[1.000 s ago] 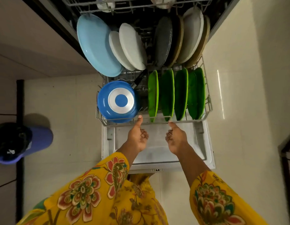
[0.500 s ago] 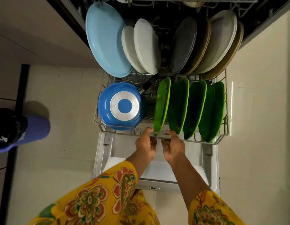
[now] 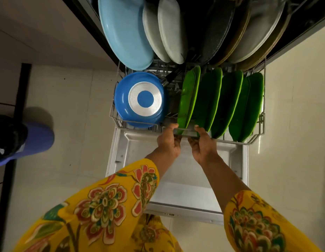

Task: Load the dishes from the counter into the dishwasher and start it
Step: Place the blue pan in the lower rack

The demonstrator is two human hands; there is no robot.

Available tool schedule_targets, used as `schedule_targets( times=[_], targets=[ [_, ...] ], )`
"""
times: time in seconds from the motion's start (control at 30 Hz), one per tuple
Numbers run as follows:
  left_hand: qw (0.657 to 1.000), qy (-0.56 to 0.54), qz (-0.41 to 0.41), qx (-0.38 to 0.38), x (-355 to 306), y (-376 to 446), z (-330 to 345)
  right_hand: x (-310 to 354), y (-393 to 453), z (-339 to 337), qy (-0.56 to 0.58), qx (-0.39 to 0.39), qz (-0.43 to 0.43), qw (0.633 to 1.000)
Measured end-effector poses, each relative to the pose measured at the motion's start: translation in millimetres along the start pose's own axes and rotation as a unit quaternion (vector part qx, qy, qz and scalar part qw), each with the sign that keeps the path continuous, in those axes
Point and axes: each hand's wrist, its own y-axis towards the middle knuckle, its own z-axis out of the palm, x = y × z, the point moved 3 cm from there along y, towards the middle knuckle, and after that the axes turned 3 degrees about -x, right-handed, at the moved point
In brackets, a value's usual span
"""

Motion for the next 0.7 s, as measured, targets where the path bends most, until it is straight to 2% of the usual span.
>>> schedule_targets(
  times=[0.47, 0.7],
  targets=[
    [0.994, 0.067, 0.035, 0.078, -49.3, 46.5, 73.7, 51.6, 47.1, 65.1, -0.037, -0.011, -0.045, 0.998],
    [0.987, 0.102, 0.082, 0.096, -74.3, 72.7, 118.3, 79.0, 74.0, 103.5, -0.020, 0.026, -0.077, 0.996]
  ],
)
